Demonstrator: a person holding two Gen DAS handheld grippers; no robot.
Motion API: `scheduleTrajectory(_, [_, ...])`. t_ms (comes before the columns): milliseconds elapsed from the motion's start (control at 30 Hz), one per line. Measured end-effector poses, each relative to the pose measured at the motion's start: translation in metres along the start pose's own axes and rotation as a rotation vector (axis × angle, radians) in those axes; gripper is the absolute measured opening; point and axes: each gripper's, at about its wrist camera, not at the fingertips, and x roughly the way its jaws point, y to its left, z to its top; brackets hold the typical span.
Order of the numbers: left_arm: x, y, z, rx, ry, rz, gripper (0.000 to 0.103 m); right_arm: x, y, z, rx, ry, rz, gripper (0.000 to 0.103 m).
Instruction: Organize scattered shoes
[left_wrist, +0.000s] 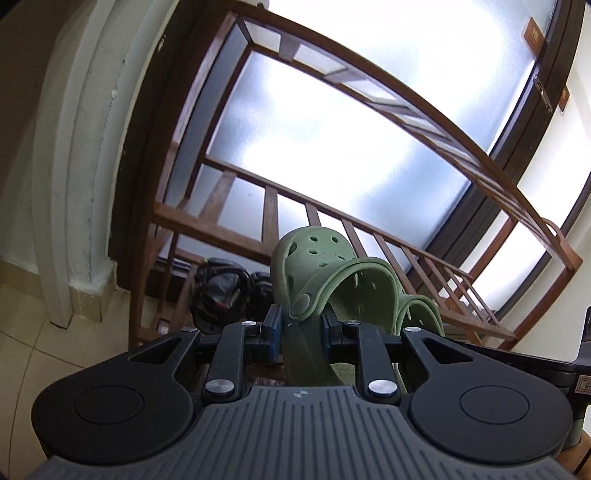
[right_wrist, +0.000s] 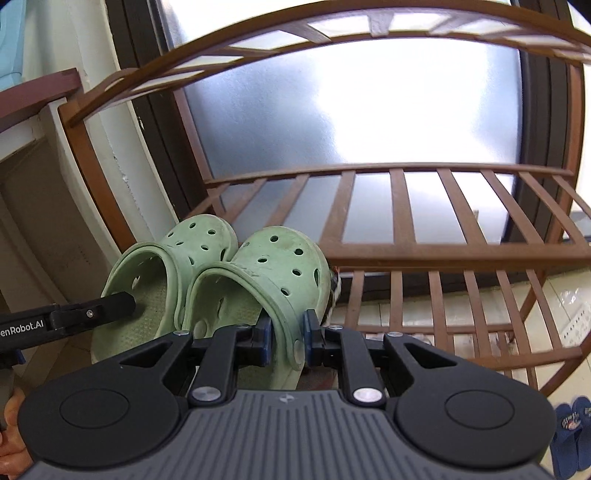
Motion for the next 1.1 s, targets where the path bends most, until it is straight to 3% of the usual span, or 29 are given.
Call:
scheduleTrajectory(500, [0.06,0.023,0.069,-0.038,-0.066,0.043,0.023,0.065,0.015,0.065,0.008,-0.058,-0.022,0.019])
scheduleTrajectory(1100, [0.123,0.037,0.083,-0.042,-0.045,0.101,0.022,0.122,0.015,0.084,0.025,-0.086,-0.078,0.022])
